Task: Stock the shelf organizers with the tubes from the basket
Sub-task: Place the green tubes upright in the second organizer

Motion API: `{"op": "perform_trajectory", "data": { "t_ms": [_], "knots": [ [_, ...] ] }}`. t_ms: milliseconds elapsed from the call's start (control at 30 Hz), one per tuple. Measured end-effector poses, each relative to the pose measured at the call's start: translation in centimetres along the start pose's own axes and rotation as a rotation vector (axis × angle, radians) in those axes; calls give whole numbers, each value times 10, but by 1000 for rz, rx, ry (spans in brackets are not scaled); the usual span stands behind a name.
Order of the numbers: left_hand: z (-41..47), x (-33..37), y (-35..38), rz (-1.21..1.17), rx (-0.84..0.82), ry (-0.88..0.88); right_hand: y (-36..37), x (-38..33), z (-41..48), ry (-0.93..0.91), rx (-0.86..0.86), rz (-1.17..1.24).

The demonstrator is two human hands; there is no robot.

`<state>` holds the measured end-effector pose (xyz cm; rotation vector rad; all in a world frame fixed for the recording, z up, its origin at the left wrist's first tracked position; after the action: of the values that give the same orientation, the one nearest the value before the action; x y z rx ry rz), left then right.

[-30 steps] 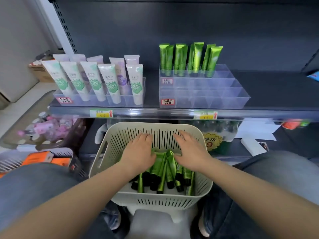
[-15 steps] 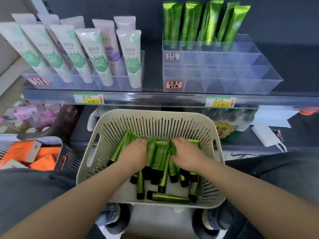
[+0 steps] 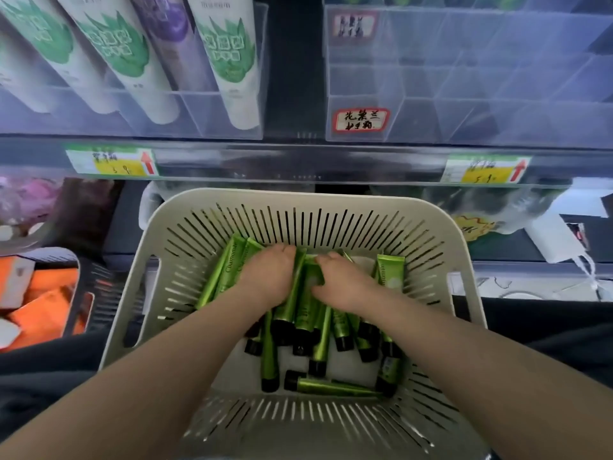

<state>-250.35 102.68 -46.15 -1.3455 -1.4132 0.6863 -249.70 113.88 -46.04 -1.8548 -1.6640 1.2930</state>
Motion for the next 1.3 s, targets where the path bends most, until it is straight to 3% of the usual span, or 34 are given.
{"op": "perform_trajectory", "data": {
  "t_ms": [700, 1100, 1300],
  "knots": [
    [13, -7, 13, 31, -248, 54, 7, 4, 21, -29, -30, -6],
    [2, -3, 0, -44, -193, 111, -3, 1, 11, -14, -15, 25],
    [-16, 1, -9, -77, -241, 95, -15, -4, -9, 1, -5, 127]
  ]
}}
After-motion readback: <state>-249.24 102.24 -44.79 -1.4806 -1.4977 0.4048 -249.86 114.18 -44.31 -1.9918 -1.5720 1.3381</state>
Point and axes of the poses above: each hand's wrist, its own z-axis towards the middle knuckle, its own y-axis out of the palm, x = y × z, the point moved 6 cm from there along z, towards the middle knuckle, and after that the axes turned 2 degrees about x, right-handed, at the moved point
